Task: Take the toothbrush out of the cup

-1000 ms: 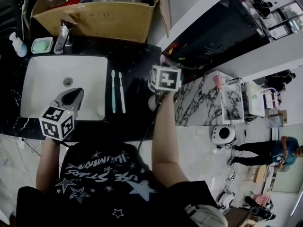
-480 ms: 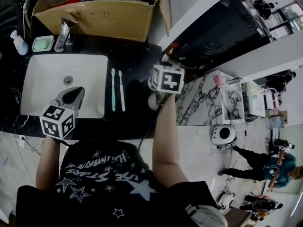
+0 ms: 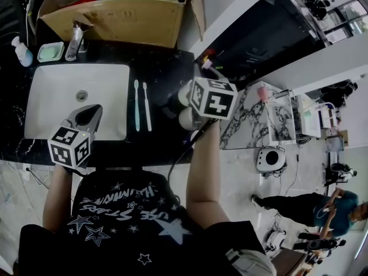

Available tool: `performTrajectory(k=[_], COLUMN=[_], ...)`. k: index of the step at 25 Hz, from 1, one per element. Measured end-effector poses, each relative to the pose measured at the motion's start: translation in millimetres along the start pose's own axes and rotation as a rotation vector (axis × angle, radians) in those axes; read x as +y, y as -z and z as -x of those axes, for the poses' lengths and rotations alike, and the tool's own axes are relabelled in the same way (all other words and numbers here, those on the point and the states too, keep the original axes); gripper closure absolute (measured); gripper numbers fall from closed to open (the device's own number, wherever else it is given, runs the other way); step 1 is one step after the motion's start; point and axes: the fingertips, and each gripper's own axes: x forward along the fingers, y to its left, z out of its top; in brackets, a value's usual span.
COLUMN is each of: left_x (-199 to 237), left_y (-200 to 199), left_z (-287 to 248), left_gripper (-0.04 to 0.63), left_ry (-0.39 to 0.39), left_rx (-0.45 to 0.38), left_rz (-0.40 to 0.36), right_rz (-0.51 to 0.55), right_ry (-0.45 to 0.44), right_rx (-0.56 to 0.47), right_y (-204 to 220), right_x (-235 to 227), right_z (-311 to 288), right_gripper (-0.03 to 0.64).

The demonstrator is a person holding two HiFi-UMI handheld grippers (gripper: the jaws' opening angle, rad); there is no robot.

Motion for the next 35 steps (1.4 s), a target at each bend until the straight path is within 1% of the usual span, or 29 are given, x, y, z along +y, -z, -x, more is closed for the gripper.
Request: performTrajectory(k=[7, 11, 14, 17, 21, 26, 35], left_x=[-5, -5, -4, -6, -8, -12, -16], left_y=[1, 3, 4, 7, 9, 8, 13], left_z=[5, 7, 9, 8, 6, 3, 0], left_gripper=[0.586, 0.586, 0.586, 0.586, 0.586, 0.586, 0.586], left_ry=[0.022, 0.032, 0.043, 0.059, 0.074, 0.096, 0.115], left_rx=[0.004, 0.005, 0.008, 0.013, 0.016, 0.016, 0.028], left_rz=[-0.011, -0.015, -0.017, -0.016, -0.017, -0.021, -0.021], right_rz=[0.002, 0.024, 0.036, 0.046, 0.044, -0.016, -0.075], right_ry=[0.007, 0.007, -0.010, -0.043, -0.109, -0.170, -0.263], right_rx=[-0.099, -0.156, -0.199, -0.212, -0.168, -0.083, 0.109], right_y=[-32, -48, -61, -63, -47, -11, 53], right_x=[6, 14, 24, 36, 54, 71, 94], right_z=[35, 56, 71, 81, 77, 65, 48], right_gripper=[0.580, 0.580, 0.580, 0.580, 0.580, 0.580, 0.580])
